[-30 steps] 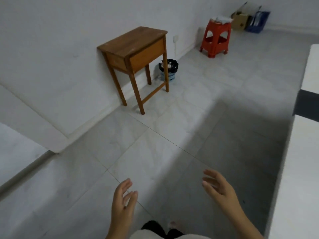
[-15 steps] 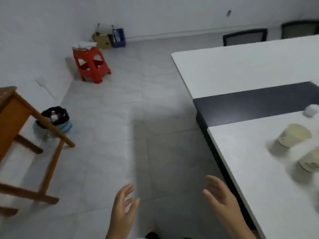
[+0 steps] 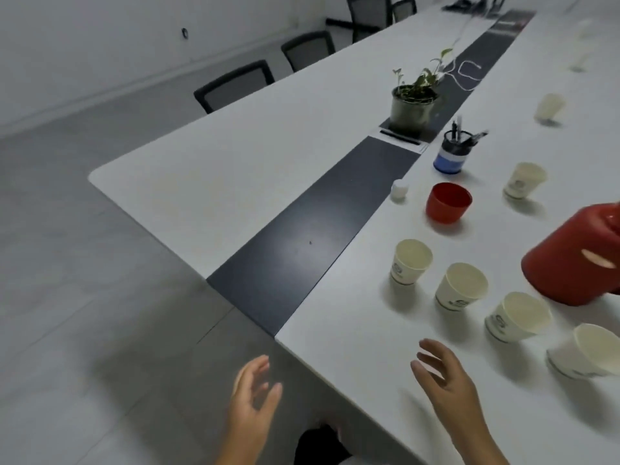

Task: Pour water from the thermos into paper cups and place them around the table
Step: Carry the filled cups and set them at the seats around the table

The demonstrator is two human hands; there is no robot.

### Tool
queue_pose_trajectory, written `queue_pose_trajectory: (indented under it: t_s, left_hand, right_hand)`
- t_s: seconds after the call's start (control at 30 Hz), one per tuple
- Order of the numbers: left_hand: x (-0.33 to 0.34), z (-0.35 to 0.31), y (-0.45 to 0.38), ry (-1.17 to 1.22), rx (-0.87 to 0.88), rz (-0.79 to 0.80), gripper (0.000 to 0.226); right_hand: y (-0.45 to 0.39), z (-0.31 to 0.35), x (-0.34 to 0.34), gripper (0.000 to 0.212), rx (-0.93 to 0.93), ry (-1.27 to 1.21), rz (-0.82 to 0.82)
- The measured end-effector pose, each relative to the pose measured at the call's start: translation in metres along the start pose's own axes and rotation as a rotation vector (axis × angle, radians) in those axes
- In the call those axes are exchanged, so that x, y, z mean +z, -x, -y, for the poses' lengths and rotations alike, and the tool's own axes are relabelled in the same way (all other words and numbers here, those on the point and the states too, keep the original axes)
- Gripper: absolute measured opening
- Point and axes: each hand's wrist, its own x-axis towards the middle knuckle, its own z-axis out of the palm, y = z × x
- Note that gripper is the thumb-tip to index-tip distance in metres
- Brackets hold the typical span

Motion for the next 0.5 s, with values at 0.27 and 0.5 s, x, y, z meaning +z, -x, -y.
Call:
queue_pose_trajectory:
  t_s: [0.27,0.5]
  left_hand:
    - [0.073,-0.039,-0.109,-0.091,0.041,0.384,0.041]
    - [0.166,-0.049,-0.187,-0.257,0.022,0.771,0.061]
  right_hand:
    - [-0.055,-0.001,-0.009,0.035,0.11,-0.005,-0.259]
    - [-0.107,-0.013,-0.008,0.063,0.245,-0.074,-0.556]
